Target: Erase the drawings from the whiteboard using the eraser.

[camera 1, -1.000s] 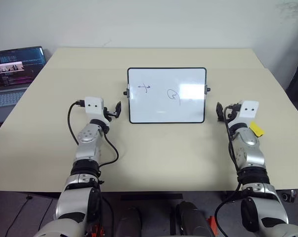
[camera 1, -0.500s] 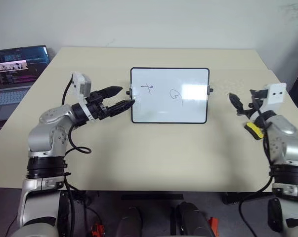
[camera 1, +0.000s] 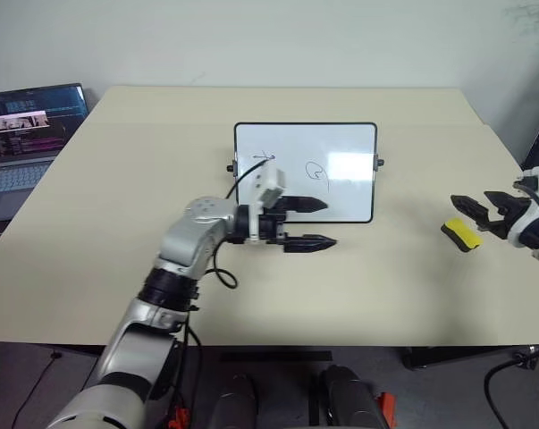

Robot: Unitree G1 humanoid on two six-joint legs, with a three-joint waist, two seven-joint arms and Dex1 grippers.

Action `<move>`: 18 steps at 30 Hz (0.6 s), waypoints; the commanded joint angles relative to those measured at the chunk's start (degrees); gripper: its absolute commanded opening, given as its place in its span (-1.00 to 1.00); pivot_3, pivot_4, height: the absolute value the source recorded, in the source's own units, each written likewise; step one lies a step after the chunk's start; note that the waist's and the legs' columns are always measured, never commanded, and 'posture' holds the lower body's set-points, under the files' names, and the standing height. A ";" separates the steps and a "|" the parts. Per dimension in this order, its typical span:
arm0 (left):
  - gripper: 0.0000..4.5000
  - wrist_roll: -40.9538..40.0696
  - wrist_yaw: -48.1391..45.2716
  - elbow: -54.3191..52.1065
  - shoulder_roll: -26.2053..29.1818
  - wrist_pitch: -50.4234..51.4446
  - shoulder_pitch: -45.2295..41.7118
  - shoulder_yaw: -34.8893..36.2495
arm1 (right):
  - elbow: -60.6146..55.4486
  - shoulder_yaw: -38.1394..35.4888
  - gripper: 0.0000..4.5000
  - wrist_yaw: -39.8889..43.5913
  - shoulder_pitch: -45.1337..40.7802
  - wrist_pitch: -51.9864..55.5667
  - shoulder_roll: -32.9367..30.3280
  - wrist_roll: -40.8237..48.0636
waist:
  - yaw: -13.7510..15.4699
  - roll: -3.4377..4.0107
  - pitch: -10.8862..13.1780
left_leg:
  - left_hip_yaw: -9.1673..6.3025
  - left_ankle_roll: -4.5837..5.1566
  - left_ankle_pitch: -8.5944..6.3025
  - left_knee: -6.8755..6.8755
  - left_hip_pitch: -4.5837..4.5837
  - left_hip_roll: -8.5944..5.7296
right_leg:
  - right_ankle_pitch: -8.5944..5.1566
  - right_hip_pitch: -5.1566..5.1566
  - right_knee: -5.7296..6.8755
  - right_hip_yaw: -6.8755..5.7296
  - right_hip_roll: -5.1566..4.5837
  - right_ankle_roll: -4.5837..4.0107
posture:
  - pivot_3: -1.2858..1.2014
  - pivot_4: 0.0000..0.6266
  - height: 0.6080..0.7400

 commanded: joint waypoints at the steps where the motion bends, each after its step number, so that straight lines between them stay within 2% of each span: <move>1: 1.00 4.48 -0.25 1.23 -0.68 -3.99 0.20 -3.20 | 3.89 2.48 0.99 3.62 -1.14 -0.28 -4.27 -2.86 | -0.15 0.01 0.00 | 0.01 0.00 0.00 0.00 0.02 0.00 | 0.00 0.00 0.02 0.01 0.00 0.00 | 0.03 -0.52 1.00; 5: 1.00 10.24 1.78 5.34 -1.89 -9.77 0.22 -5.98 | 7.78 6.56 0.99 8.03 -3.50 -1.16 -6.54 -5.14 | -0.30 0.01 -0.01 | 0.04 0.00 0.00 0.07 0.04 0.01 | -0.02 0.00 0.04 0.05 0.02 0.03 | 0.03 -0.52 1.00; 12: 1.00 11.18 1.68 6.57 -3.69 -11.51 0.76 -5.62 | 17.80 14.11 0.99 14.89 -9.45 -5.01 -7.30 -11.27 | -0.14 0.03 0.00 | 0.12 0.00 0.00 0.26 -0.02 0.00 | 0.00 0.00 0.03 0.14 0.01 0.12 | 0.03 -0.52 1.00; 18: 1.00 11.79 2.51 5.57 -2.99 -11.57 2.00 -4.90 | 23.17 16.30 0.99 16.79 -12.37 -7.57 -6.21 -14.05 | -0.22 0.04 0.01 | 0.12 0.00 0.00 0.26 -0.02 0.00 | 0.00 0.00 0.04 0.14 0.01 0.12 | 0.03 -0.52 1.00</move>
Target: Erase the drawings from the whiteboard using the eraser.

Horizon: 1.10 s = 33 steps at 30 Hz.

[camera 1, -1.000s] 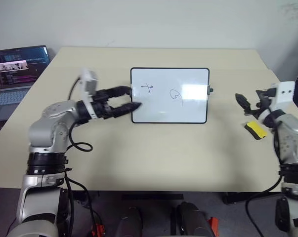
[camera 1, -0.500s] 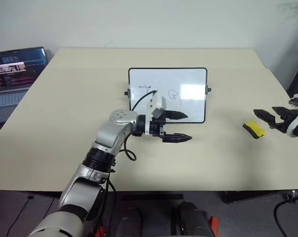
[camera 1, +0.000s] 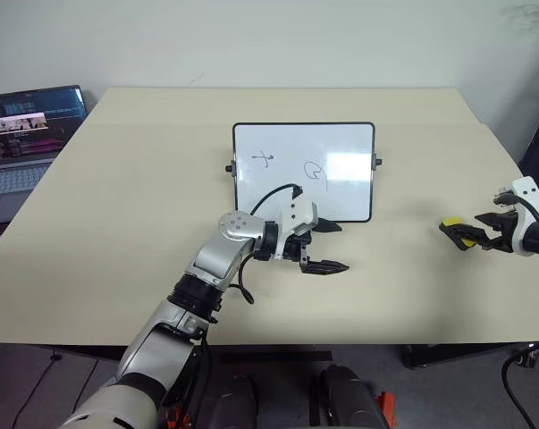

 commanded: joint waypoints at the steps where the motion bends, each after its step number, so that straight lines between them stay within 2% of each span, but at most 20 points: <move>1: 1.00 0.39 0.80 -1.89 0.39 -0.97 0.51 1.38 | 1.26 0.22 0.99 1.22 -2.26 -1.88 -0.20 -1.32 | -0.04 0.00 0.00 | 0.00 0.00 0.00 0.00 0.00 0.00 | 0.00 0.00 0.00 0.00 0.00 0.00 | 0.03 -0.52 1.00; 8: 1.00 0.21 1.24 -2.93 1.31 -0.64 1.33 1.62 | 4.18 0.64 0.99 1.76 -3.74 -3.20 1.32 -2.94 | 0.01 0.00 0.00 | 0.00 0.00 0.00 0.03 0.00 0.00 | 0.01 0.01 0.02 0.00 0.00 0.00 | 0.03 -0.52 1.00; 9: 1.00 0.16 1.33 -3.01 1.46 -0.57 1.33 1.74 | 4.46 0.65 0.92 1.82 -3.95 -3.27 1.55 -3.15 | 0.00 0.00 0.00 | 0.00 0.00 0.00 0.03 0.00 0.00 | 0.01 0.01 0.02 0.00 0.00 0.00 | 0.03 -0.52 1.00; 11: 1.00 0.43 1.71 -2.77 1.91 -0.82 1.12 2.06 | 5.09 0.85 0.72 2.00 -4.30 -3.63 1.97 -3.73 | -0.06 0.00 0.00 | 0.00 0.00 0.00 0.03 0.00 0.00 | 0.01 0.00 0.02 0.00 0.00 0.00 | 0.03 -0.52 1.00; 17: 1.00 0.62 1.77 -2.85 3.05 -0.72 0.92 2.92 | 6.48 0.93 -0.23 1.78 -4.66 -4.38 2.42 -4.31 | -0.04 0.00 0.00 | -0.01 0.00 0.00 0.03 0.00 0.00 | 0.01 0.01 0.03 0.00 0.00 0.00 | 0.03 -0.52 1.00; 19: 1.00 0.57 1.85 -2.86 3.31 -0.69 0.93 3.14 | 6.63 0.88 -0.49 1.79 -4.47 -4.61 2.44 -4.41 | -0.03 0.00 0.00 | 0.00 0.00 0.00 0.03 0.00 0.00 | 0.01 0.01 0.02 0.00 0.00 0.00 | 0.03 -0.52 1.00; 27: 1.00 0.52 2.13 -2.40 3.75 -0.70 0.38 3.79 | 4.52 0.33 -0.54 2.09 -3.50 -3.93 2.67 -3.89 | -0.04 0.00 0.00 | -0.01 0.00 0.00 0.04 0.01 0.00 | 0.02 0.02 0.03 0.00 0.00 -0.01 | 0.03 -0.52 1.00; 33: 1.00 -1.61 3.55 -2.06 7.62 0.64 -1.62 10.03 | -8.76 -0.79 -0.55 2.85 0.35 0.56 1.83 -1.45 | -0.21 0.02 0.01 | -0.02 0.00 0.00 0.04 0.01 0.00 | 0.01 0.00 0.07 0.00 0.00 0.00 | 0.03 -0.52 1.00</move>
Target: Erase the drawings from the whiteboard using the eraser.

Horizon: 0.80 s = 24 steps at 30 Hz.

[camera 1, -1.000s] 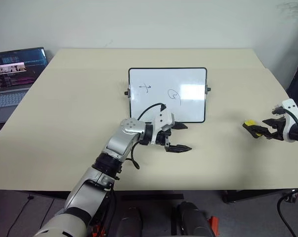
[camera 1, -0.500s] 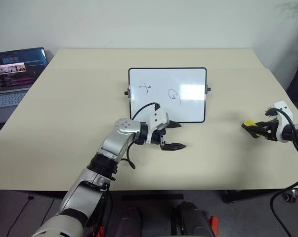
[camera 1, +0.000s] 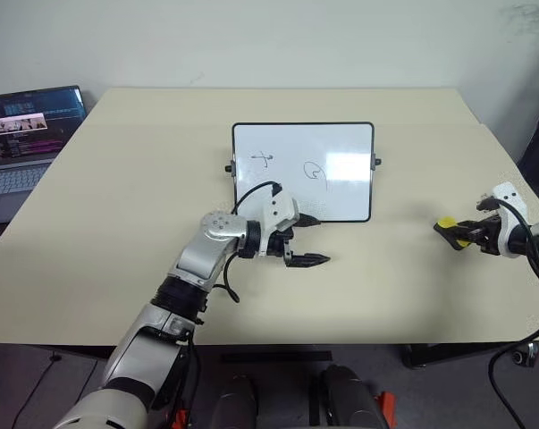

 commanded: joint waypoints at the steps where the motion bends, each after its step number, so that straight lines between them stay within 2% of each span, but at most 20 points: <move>1: 1.00 -2.40 1.33 -1.64 4.04 0.56 -2.73 7.12 | -11.22 -2.67 -0.55 1.09 1.56 4.00 -1.55 3.10 | -0.12 0.01 0.01 | 0.00 0.00 0.00 0.00 0.00 0.00 | 0.00 0.00 0.00 0.00 0.00 0.00 | 0.03 -0.52 1.00; 6: 1.00 -2.51 2.34 -1.75 10.52 0.63 -2.76 12.39 | -22.69 -3.49 -0.55 -0.80 3.89 8.88 -1.35 4.79 | -0.01 0.02 0.01 | -0.02 0.00 0.00 0.00 0.00 0.00 | -0.01 0.00 0.00 -0.01 0.00 0.01 | 0.03 -0.52 1.00; 12: 1.00 -1.76 6.06 -2.39 14.51 0.30 -0.81 16.54 | -32.49 -2.90 -0.55 -3.25 3.98 13.15 0.99 6.81 | 0.25 0.02 0.01 | -0.07 0.00 0.00 0.00 -0.03 0.00 | -0.01 0.00 -0.01 -0.06 -0.01 0.01 | 0.03 -0.52 1.00; 24: 1.00 -0.72 13.68 -1.64 14.39 -1.73 1.51 19.22 | -43.41 3.07 -0.56 -8.70 -4.77 16.28 8.75 7.73 | 0.17 0.02 0.01 | -0.12 -0.01 -0.01 -0.01 -0.05 0.01 | 0.00 -0.02 -0.02 -0.12 -0.01 -0.01 | 0.03 -0.52 1.00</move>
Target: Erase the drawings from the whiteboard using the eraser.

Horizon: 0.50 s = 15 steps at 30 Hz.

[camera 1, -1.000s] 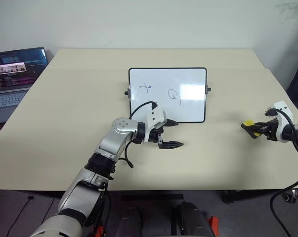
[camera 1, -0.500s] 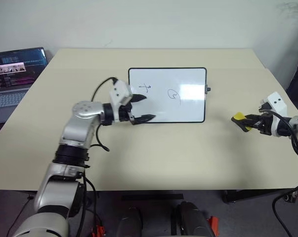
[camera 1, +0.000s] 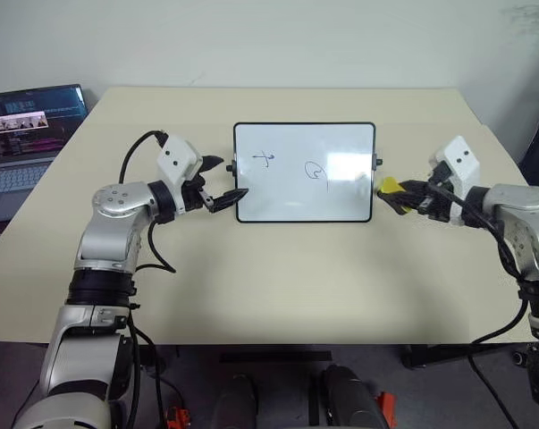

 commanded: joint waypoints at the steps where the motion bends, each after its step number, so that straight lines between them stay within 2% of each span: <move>1: 1.00 -0.10 2.51 -1.60 0.46 -1.39 0.38 2.43 | -3.35 0.67 -0.56 -2.44 -4.07 0.22 2.71 0.53 | -0.13 0.01 0.00 | 0.00 0.00 0.00 0.00 0.00 0.00 | 0.01 -0.01 0.01 0.00 0.00 -0.01 | 0.03 -0.52 1.00; 9: 1.00 -0.15 3.90 -3.28 1.55 -0.98 2.60 2.84 | -1.12 2.43 -0.56 -6.04 -10.78 -2.05 9.81 -0.20 | 0.01 0.00 0.00 | -0.05 0.00 0.00 -0.01 -0.03 0.00 | 0.08 -0.04 0.02 -0.05 0.00 -0.13 | 0.03 -0.52 1.00; 15: 1.00 1.44 4.70 -3.22 1.97 -2.30 3.22 1.70 | 5.97 8.39 -0.56 -12.90 -20.25 -10.68 22.19 -5.72 | -0.58 0.04 0.02 | -0.05 0.00 0.00 -0.04 0.01 0.04 | 0.13 -0.11 0.12 -0.05 0.03 -0.23 | 0.03 -0.52 1.00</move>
